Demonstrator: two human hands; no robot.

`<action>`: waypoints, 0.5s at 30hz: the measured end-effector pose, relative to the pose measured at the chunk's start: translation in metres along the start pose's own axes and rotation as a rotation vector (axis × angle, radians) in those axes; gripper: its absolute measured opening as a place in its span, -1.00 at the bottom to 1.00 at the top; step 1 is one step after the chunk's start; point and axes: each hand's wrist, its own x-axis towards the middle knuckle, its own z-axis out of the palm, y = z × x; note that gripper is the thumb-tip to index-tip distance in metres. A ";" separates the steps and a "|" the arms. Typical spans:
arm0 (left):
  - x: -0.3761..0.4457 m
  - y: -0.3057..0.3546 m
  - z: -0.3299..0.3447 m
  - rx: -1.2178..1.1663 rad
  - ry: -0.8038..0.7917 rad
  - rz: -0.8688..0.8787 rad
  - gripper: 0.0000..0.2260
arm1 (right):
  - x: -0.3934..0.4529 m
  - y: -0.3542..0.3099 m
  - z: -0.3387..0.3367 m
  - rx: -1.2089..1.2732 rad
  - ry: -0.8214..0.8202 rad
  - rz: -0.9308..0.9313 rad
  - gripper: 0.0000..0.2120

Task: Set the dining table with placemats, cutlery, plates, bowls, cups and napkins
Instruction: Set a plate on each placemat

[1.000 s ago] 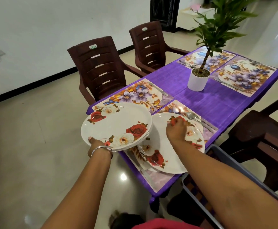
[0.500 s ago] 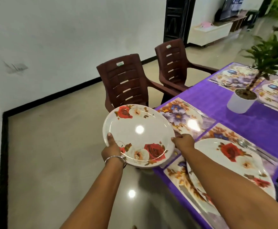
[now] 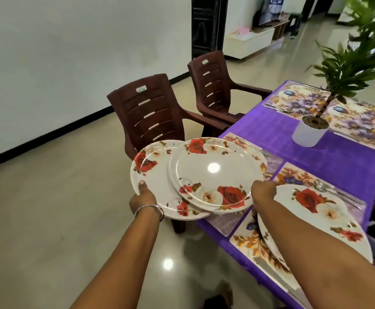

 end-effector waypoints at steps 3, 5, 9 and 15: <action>0.004 0.008 0.006 -0.070 0.056 -0.034 -0.62 | 0.012 -0.007 -0.007 0.040 0.106 0.072 -0.53; 0.007 0.017 0.007 -0.123 0.087 -0.075 -0.58 | 0.021 -0.008 -0.014 0.061 0.153 0.112 -0.51; 0.022 0.029 0.009 -0.189 0.167 -0.145 -0.51 | 0.035 -0.001 -0.028 0.058 0.092 0.176 -0.50; 0.042 0.041 0.017 -0.382 0.173 -0.222 -0.46 | 0.046 0.004 -0.016 0.028 0.158 0.192 -0.42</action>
